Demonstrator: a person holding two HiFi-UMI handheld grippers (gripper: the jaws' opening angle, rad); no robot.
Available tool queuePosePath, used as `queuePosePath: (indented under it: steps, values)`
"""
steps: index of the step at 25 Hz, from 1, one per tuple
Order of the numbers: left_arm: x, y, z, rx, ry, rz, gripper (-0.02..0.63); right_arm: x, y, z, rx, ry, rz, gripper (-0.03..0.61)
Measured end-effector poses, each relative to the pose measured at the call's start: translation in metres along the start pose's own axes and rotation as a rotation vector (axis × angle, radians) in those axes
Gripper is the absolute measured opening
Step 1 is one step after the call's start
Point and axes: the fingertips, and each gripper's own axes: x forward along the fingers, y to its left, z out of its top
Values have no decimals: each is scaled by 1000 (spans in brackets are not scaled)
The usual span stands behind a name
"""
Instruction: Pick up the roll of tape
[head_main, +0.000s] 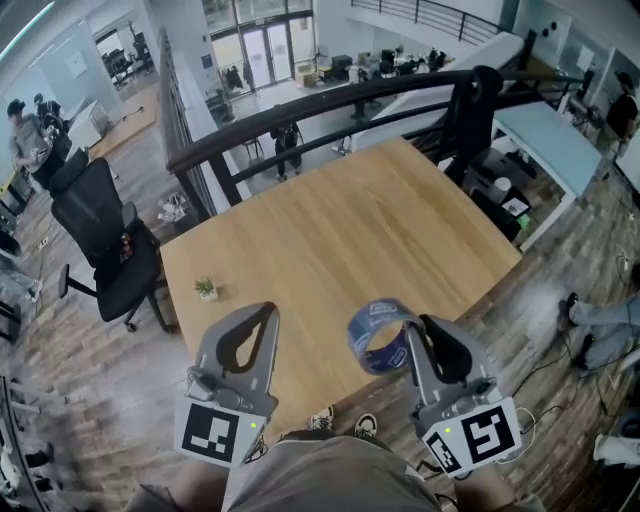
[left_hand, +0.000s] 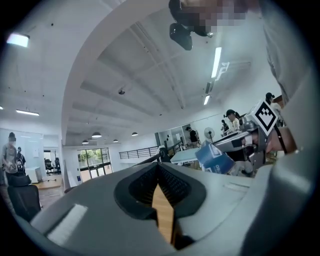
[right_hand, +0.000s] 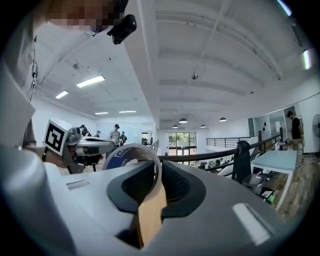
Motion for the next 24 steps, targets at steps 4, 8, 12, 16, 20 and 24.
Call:
queuePosePath:
  steps: [4, 8, 12, 16, 20, 24]
  values:
    - [0, -8, -1, -16, 5, -14, 2, -8, -3, -1, -5, -5, -10, 57]
    - [-1, -11, -8, -43, 15, -18, 2, -9, -10, -7, -2, 1, -28, 57]
    - [-1, -13, -8, -46, 15, -19, 2, -9, -13, -6, 1, 4, -29, 57]
    - [1, -12, -8, -48, 19, -19, 2, -7, -16, -3, -7, 3, -30, 57]
    - [3, -12, -10, -52, 22, -20, 2, -4, -17, -1, 24, -4, -19, 57]
    - [5, -14, -16, -58, 36, -22, 2, -3, -15, 0, 58, -19, 11, 57]
